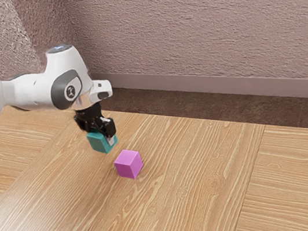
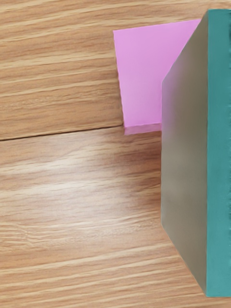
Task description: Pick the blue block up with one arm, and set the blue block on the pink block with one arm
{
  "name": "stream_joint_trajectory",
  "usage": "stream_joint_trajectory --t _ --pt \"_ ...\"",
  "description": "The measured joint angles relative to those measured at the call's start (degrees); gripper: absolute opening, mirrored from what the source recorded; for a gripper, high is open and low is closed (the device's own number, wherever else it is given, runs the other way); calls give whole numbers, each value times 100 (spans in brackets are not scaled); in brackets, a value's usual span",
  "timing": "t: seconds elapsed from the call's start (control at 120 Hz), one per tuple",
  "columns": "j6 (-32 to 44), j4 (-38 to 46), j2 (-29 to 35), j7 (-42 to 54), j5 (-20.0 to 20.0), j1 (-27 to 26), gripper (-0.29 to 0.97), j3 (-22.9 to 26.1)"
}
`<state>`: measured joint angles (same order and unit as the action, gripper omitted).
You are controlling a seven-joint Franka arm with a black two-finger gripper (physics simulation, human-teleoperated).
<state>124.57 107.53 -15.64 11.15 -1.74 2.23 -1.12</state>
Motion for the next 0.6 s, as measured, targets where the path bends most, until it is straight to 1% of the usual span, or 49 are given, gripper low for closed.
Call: stream_joint_trajectory --t 0.142,0.233,0.35,0.417,0.483,0.6 --pt "-196 -326 -360 66 -94 -1 41 -24" --pt "-264 -587 -612 97 -235 -3 40 -28" --pt "-311 -821 -792 127 -315 -23 40 -15" --pt "-327 -852 -810 139 -345 -110 40 -12" --pt "-329 -781 -787 140 -461 -194 40 -17" --pt "-304 -624 -779 138 -588 -236 40 -26"
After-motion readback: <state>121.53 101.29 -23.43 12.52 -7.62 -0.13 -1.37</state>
